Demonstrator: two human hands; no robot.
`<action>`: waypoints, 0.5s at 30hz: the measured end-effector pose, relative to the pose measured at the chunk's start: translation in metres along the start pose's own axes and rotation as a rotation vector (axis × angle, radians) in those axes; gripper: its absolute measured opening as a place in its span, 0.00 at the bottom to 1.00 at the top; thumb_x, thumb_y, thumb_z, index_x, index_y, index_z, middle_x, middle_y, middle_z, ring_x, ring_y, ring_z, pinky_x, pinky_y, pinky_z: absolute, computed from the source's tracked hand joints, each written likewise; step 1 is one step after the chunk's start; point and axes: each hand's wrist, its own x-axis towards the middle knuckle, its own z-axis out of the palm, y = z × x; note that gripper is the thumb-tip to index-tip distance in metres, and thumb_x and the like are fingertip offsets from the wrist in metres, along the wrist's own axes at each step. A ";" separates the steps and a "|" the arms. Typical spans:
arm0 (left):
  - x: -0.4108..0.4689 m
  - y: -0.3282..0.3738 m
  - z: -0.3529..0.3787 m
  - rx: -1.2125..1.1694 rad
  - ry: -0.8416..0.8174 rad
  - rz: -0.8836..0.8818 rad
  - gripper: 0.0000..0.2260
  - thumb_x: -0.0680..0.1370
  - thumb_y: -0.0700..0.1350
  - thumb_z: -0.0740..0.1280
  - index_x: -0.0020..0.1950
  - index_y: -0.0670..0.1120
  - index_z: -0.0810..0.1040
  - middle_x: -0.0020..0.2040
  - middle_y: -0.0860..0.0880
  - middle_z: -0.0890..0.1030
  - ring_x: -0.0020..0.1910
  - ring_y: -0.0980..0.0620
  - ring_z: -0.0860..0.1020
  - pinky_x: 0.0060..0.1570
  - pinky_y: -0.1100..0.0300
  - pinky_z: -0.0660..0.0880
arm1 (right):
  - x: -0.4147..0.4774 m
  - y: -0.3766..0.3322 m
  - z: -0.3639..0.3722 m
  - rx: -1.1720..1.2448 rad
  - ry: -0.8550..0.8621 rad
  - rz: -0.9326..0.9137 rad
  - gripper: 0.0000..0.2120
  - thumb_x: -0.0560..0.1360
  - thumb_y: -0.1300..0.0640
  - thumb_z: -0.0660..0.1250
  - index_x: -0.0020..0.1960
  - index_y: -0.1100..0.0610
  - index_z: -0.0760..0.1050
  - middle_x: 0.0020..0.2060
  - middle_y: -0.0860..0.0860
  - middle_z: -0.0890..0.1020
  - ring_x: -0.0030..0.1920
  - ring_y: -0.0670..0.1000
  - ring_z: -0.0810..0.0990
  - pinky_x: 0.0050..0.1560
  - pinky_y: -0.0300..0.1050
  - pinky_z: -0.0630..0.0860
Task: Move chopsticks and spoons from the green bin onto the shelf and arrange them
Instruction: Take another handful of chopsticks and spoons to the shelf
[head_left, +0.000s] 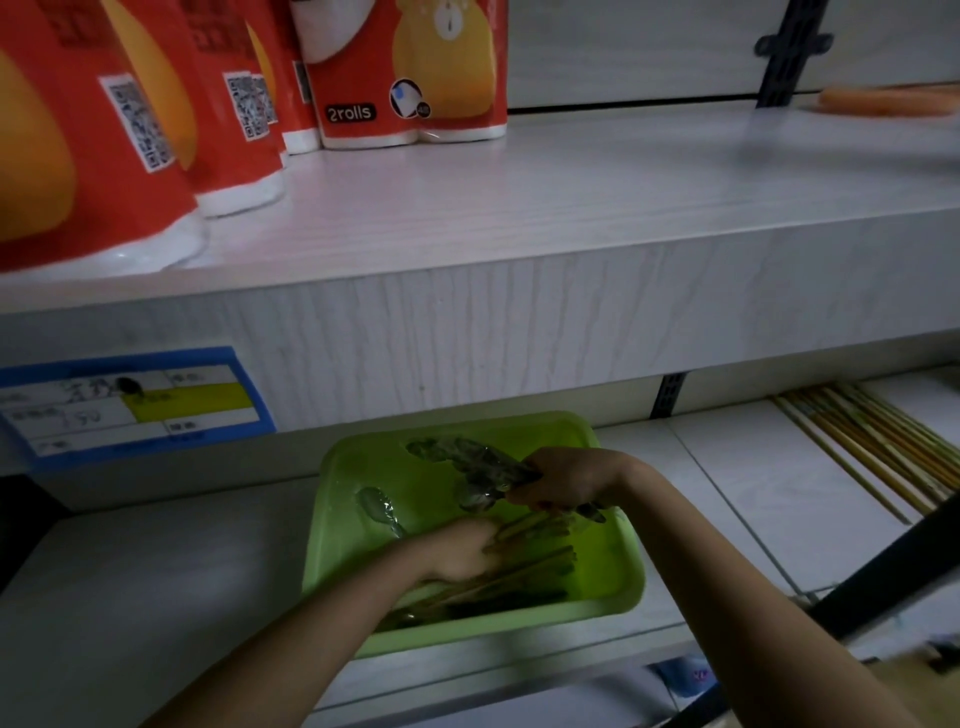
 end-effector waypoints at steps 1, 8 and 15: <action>-0.002 0.000 -0.004 -0.039 0.010 0.014 0.12 0.80 0.42 0.58 0.36 0.48 0.64 0.36 0.47 0.70 0.41 0.50 0.69 0.36 0.61 0.62 | -0.001 -0.001 -0.001 -0.017 0.015 0.007 0.16 0.78 0.52 0.61 0.33 0.57 0.68 0.28 0.51 0.72 0.27 0.48 0.69 0.32 0.41 0.66; -0.001 -0.003 -0.027 -0.370 0.197 0.103 0.08 0.80 0.42 0.60 0.55 0.39 0.74 0.44 0.48 0.75 0.43 0.53 0.73 0.42 0.61 0.68 | -0.026 -0.004 -0.019 -0.038 0.231 0.029 0.14 0.78 0.50 0.61 0.36 0.55 0.67 0.29 0.48 0.72 0.28 0.45 0.70 0.30 0.37 0.66; -0.005 0.021 -0.054 -0.518 0.443 0.169 0.08 0.80 0.51 0.60 0.45 0.49 0.72 0.36 0.52 0.74 0.35 0.56 0.74 0.33 0.65 0.68 | -0.065 0.004 -0.021 0.303 0.479 -0.056 0.12 0.78 0.54 0.61 0.37 0.57 0.67 0.27 0.48 0.69 0.25 0.43 0.65 0.29 0.35 0.63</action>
